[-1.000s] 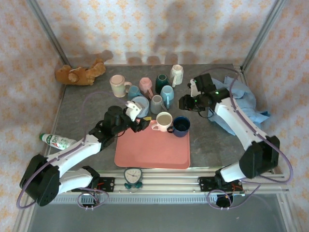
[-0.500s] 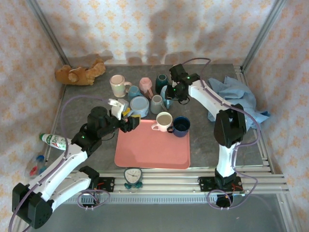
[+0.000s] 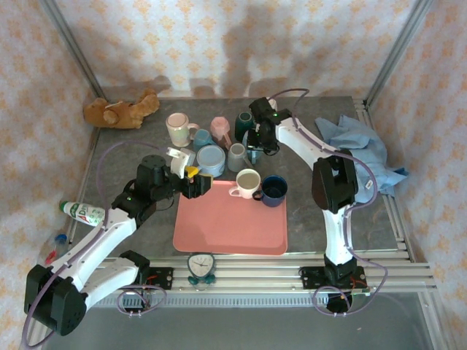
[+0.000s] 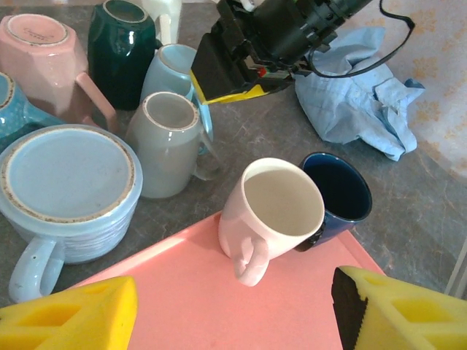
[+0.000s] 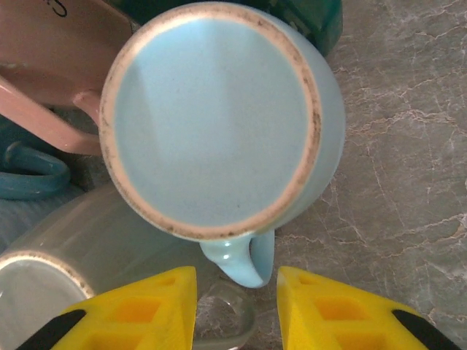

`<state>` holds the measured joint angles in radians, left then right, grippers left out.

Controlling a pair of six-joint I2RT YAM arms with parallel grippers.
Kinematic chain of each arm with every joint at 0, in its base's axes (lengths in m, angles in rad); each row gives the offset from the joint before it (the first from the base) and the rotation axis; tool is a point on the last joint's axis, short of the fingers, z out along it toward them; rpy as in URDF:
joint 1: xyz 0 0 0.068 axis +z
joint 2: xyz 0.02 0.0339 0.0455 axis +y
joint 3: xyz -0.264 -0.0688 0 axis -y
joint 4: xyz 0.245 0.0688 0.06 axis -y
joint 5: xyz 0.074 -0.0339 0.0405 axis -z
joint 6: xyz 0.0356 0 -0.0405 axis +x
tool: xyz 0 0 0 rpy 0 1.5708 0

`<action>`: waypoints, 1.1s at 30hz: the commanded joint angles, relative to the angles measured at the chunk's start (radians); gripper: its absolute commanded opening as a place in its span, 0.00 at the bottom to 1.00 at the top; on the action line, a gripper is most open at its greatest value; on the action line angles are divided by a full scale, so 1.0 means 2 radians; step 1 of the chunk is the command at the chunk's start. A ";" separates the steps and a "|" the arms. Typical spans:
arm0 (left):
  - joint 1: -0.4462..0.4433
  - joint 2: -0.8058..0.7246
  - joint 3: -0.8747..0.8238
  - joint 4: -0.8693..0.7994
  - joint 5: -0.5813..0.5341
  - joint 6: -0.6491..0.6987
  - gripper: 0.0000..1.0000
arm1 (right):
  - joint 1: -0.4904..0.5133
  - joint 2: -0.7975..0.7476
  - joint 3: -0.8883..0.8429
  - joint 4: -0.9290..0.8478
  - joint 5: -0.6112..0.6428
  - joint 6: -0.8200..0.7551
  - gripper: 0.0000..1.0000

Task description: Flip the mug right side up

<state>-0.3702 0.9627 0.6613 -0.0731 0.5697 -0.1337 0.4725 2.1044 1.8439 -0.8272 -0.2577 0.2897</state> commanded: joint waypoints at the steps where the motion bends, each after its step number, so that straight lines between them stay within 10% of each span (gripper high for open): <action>1: 0.008 0.001 0.017 -0.004 0.014 -0.002 0.71 | 0.004 0.014 0.020 -0.018 0.014 0.010 0.35; 33: 0.016 0.025 0.011 0.013 0.020 -0.003 0.71 | 0.019 0.062 0.049 -0.035 0.073 0.003 0.22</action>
<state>-0.3504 1.0111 0.6617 -0.0708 0.5953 -0.1337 0.5064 2.2101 1.9114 -0.8684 -0.1585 0.2951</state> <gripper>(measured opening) 0.715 0.229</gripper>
